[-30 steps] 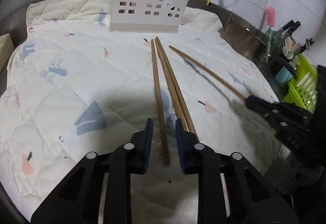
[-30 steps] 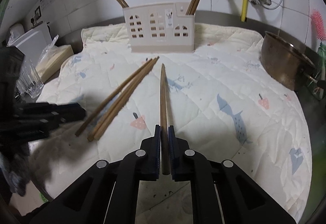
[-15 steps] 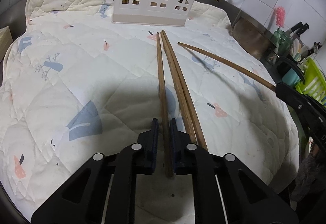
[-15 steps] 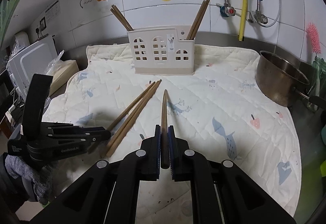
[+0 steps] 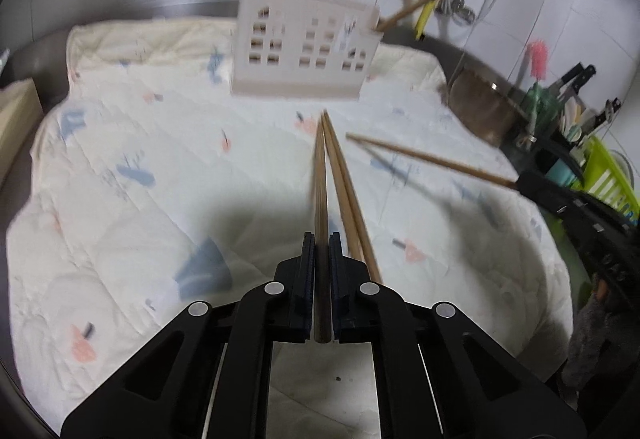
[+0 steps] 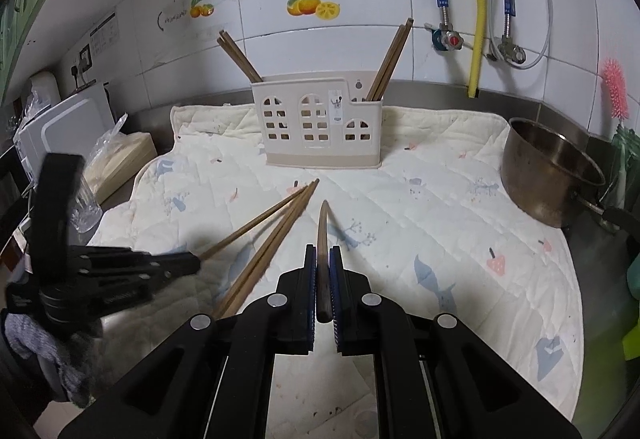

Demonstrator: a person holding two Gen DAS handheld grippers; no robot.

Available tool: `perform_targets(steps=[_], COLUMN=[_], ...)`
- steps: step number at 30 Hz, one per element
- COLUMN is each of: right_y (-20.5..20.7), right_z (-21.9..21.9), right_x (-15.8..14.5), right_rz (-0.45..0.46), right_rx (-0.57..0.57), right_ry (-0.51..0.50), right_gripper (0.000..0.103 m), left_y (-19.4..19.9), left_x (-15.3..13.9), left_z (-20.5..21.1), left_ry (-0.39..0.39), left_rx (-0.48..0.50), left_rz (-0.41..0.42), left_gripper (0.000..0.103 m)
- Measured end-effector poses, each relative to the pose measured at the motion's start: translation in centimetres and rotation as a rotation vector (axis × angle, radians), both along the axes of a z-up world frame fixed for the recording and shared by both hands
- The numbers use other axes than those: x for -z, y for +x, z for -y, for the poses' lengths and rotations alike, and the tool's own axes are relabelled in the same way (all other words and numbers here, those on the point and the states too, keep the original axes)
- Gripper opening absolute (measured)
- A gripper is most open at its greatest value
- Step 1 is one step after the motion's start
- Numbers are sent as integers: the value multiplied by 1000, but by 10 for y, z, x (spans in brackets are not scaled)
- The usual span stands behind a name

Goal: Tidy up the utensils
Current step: 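Raise both held chopsticks upright and insert them into the white holder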

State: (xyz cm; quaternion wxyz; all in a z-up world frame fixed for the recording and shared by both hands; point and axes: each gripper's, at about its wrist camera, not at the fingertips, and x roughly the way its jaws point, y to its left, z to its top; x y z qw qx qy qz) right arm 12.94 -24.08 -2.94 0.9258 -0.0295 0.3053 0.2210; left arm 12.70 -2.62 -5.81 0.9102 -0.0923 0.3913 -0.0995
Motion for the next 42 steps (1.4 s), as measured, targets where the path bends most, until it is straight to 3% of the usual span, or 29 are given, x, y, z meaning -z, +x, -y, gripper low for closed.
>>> perform_targets(steps=[10,17,30,42], right_y=[13,36,101,149], right_z=[-6,-14,-13,-18], right_x=[-25,-52,-130,-195], right_rz=[39,58,59,106], right_rx=[-18,-57,-79,-63], right_ry=[3,-25,-29,23], right_gripper=[7,7,7,7], left_y=[0,21,69,111], left_x=[-62,-92,-151,-238], left_z=[-9,-12,-11,-21], left_ry=[1,32,104,125], left_rx=[11,43,88,23], left_rz=[147,175,224,388], left_gripper=[6,5,5,5])
